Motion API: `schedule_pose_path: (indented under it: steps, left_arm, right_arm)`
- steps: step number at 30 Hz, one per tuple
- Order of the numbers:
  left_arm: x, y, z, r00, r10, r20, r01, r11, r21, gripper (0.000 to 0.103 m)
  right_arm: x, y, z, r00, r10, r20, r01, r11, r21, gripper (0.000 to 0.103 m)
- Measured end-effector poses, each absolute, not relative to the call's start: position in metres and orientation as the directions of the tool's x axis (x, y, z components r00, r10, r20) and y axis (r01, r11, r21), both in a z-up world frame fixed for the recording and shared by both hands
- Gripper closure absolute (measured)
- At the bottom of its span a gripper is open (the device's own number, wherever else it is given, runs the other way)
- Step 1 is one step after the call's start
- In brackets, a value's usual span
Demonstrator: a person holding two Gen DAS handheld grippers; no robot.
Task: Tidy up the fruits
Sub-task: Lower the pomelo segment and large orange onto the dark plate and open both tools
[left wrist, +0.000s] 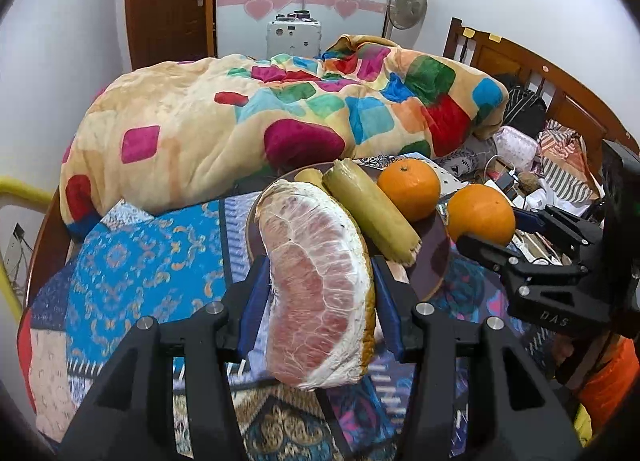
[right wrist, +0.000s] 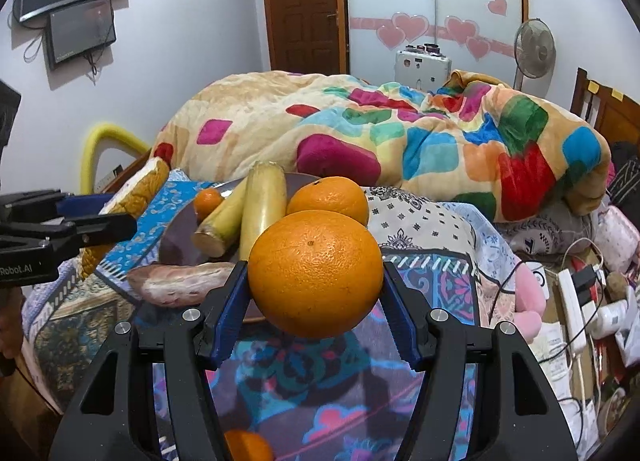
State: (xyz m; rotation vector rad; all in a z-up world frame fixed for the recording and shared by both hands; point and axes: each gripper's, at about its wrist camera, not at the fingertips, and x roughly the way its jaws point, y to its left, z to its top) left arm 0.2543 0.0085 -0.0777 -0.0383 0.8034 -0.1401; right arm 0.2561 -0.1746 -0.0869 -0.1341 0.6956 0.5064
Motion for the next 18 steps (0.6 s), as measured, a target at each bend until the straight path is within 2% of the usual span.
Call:
schedule_pose_path:
  steps: [18]
  left_arm:
    - [0.304, 0.002, -0.102, 0.664, -0.109, -0.74, 0.101, 0.993, -0.055, 0.053]
  right_arm:
    - [0.28, -0.148, -0.102, 0.618, 0.394, -0.68, -0.541, 0.841, -0.005, 0.043]
